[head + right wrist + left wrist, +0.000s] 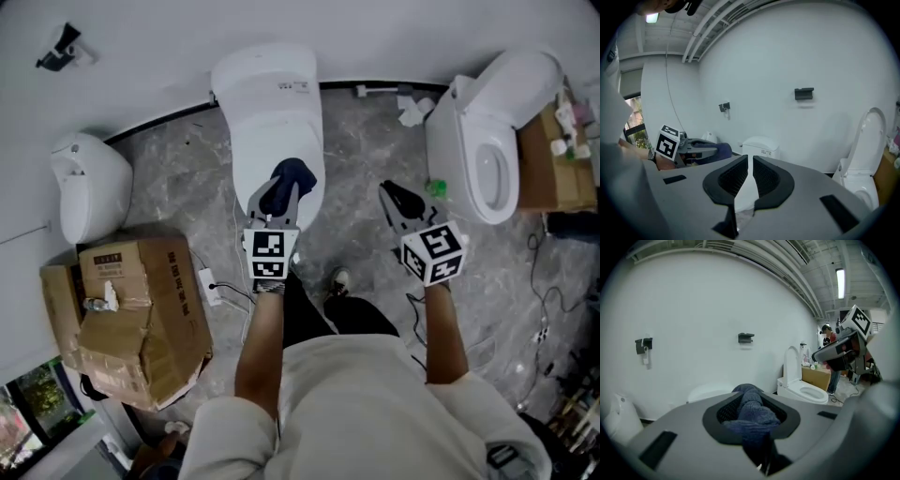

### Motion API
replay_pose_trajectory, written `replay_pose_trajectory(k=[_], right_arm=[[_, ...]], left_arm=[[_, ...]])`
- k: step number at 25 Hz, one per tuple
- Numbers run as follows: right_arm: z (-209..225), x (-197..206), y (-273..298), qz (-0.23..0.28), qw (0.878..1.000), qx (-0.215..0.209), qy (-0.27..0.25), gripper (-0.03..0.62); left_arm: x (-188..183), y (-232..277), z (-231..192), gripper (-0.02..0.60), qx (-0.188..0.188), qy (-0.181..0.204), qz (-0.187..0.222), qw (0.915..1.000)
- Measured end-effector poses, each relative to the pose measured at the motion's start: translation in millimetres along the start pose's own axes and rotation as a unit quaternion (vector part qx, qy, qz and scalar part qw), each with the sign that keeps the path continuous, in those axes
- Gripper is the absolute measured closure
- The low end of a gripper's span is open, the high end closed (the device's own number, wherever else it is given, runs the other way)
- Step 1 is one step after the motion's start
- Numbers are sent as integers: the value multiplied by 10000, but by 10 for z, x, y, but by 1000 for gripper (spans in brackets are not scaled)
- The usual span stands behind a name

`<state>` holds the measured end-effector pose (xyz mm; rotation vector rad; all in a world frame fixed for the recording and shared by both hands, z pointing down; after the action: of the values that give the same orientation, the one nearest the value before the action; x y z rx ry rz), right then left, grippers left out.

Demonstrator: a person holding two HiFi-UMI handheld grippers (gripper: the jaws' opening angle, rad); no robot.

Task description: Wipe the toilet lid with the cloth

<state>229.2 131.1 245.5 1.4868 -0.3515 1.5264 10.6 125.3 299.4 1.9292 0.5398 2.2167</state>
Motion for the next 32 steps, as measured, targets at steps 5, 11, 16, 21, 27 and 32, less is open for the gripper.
replay_pose_trajectory(k=[5,11,16,21,27,32], right_arm=[[-72,-465,-150,105,9991,46,-412,542],[-247,-978,-230,376,9959,-107,-820,542],[-457,-1312,-289,521,9910,-246,-1208,543],[-624,-1676,-413,753,9848,-299,-1536,545],[-827,-1998,-566,1019,9796,-346,-1697,549],[-985,-2231,-669,1141,9735,-360,-1949,559]], left_arm=[[-524,-213,-171,494,-221,106,337,9991],[-1067,-528,-197,493,-164,59,652,9977],[-1420,-815,-157,494,-28,-2,910,9958],[-1801,-1073,-187,492,-6,-25,1279,9918],[-2291,-1335,-236,492,-119,463,1775,9830],[-2517,-1543,-254,492,-141,579,2029,9774]])
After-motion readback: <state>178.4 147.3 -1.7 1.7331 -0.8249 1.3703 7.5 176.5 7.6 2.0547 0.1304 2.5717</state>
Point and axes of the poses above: the fingertips, and each gripper's own axes: y forward along the fingers, z to its right, x out of its underside, the point moved 4 cm from there along -y, backward along the fingers, and after that the axes turned 14 degrees about -x, right-handed, at the moved point
